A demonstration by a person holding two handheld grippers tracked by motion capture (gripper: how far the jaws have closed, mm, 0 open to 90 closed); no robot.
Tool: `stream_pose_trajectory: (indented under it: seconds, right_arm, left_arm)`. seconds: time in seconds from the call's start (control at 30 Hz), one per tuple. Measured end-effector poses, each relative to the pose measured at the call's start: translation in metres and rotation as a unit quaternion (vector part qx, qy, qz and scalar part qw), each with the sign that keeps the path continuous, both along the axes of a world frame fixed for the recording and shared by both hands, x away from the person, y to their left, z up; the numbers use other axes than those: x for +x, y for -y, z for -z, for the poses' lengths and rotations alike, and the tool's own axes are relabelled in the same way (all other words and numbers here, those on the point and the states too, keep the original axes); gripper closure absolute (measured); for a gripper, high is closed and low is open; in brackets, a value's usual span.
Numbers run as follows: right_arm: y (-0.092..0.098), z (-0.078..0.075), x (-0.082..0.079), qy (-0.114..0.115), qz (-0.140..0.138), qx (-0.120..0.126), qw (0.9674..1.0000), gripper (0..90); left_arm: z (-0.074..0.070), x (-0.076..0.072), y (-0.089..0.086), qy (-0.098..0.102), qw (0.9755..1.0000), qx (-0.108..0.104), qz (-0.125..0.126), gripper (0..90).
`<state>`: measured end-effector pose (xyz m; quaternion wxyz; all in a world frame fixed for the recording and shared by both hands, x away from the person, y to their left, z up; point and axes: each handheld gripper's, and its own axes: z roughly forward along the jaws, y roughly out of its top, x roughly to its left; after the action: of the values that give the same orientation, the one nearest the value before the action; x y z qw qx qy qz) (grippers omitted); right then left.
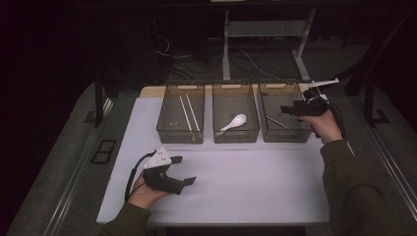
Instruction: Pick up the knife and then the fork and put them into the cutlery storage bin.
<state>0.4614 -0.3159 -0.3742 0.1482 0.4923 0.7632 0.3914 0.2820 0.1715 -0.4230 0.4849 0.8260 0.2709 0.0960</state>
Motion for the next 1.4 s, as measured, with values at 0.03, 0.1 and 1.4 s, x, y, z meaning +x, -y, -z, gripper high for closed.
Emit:
stream_pose_trajectory:
  seconds: [0.03,0.1,1.4]
  right_arm:
    - [0.0,0.0,-0.002,0.002,-0.001,-0.001,1.0,29.0]
    - [0.0,-0.001,-0.006,0.008,-0.002,0.001,1.0,27.9]
    - [-0.022,-0.002,-0.101,0.077,-0.095,0.033,0.992,17.8]
  left_arm:
    - [0.0,0.0,0.0,0.0,1.0,0.0,0.0,11.3]
    - [0.0,0.0,0.0,0.0,1.0,-0.001,-0.001,11.2]
    - [0.006,0.003,-0.003,-0.005,1.0,0.002,-0.008,0.0]
